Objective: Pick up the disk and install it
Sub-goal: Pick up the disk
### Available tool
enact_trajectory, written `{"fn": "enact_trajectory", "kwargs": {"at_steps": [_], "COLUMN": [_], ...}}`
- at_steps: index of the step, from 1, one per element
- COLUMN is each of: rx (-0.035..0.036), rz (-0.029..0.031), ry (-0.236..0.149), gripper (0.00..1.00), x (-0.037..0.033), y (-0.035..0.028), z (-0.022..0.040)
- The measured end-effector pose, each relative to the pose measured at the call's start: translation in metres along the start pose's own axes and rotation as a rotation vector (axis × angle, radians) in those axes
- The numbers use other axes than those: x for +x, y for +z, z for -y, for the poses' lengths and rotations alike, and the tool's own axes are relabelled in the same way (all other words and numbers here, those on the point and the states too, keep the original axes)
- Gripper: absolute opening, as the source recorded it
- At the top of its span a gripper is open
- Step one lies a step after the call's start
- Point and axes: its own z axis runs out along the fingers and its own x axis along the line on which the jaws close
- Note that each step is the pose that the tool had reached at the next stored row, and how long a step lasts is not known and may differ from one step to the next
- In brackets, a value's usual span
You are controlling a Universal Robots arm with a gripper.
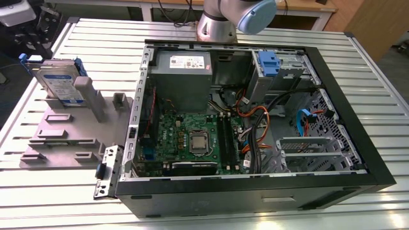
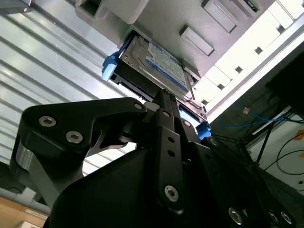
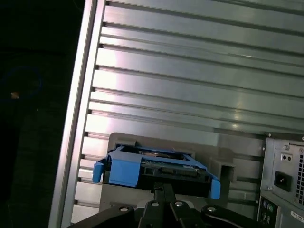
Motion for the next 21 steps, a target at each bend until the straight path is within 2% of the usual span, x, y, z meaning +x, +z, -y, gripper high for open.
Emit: {"fn": "enact_trajectory", "kwargs": {"at_steps": [21], "rx": [-0.0098], "rz": [-0.017], "ry": [-0.382], "gripper": [0.11], "x": [0.0001], "y": [0.0014], "z": [0.0001]}}
